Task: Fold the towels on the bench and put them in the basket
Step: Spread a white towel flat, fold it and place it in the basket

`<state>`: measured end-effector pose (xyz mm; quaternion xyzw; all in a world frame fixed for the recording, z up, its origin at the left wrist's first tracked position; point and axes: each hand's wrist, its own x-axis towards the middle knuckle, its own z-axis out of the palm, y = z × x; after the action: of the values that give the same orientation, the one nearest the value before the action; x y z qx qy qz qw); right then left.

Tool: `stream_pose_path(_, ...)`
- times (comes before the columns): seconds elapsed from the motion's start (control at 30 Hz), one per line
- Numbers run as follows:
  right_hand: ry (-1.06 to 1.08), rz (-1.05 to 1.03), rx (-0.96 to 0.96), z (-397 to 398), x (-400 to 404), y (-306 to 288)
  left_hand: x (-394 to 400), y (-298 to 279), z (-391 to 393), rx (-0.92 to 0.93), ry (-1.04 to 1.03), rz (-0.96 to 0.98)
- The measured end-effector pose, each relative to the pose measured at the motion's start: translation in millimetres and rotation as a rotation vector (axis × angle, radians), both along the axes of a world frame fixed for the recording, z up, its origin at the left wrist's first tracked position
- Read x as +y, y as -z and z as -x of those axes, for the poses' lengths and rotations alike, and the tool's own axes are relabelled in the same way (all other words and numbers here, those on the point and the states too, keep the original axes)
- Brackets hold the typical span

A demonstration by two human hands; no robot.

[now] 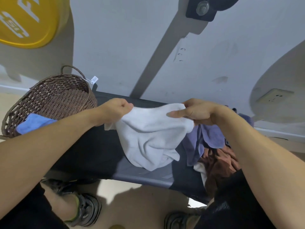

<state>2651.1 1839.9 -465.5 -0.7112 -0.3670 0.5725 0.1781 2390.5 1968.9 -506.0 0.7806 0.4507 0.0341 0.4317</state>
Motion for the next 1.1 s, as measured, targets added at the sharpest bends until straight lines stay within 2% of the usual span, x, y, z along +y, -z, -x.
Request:
stream_pose_path(0.13,0.100,-0.039,-0.091,1.4,7.4,20.0,15.0,8.1,-7.2,0.322,0.169,-0.102)
stream_pose_path(0.17,0.132,-0.055,-0.126,2.4,9.4,25.9,18.9,11.3,-9.1,0.347,0.184,-0.148)
stream_pose_path(0.3,0.231,-0.054,-0.152,5.7,9.9,52.1,23.2,32.5,-18.6,0.121,0.077,-0.209)
stream_pose_path(0.43,0.101,-0.231,-0.413,2.8,11.3,74.5,19.9,64.2,-27.9,0.083,-0.017,-0.129)
stream_pose_path(0.5,0.088,-0.244,-0.443,1.1,12.5,82.5,19.9,78.9,-27.8,0.135,-0.048,-0.134)
stream_pose_path(0.57,0.124,-0.204,-0.437,-1.8,10.5,91.7,21.2,88.6,-24.3,0.310,0.042,-0.186)
stream_pose_path(0.63,0.071,-0.132,-0.441,-5.2,7.8,100.3,22.6,95.2,-21.2,0.431,0.067,-0.254)
stream_pose_path(0.73,0.009,-0.044,-0.474,-8.1,10.5,107.5,29.4,101.9,-20.0,0.299,-0.160,-0.282)
stream_pose_path(0.83,-0.024,-0.009,-0.515,-7.1,17.1,106.5,43.1,107.4,-17.0,0.000,-0.460,0.008)
stream_pose_path(0.9,-0.059,0.003,-0.553,-5.0,20.8,104.2,51.5,108.4,-14.8,-0.089,-0.551,0.118)
stream_pose_path(1.1,-0.102,0.052,-0.568,2.4,23.2,104.9,64.0,116.2,-18.7,-0.162,-0.687,0.028)
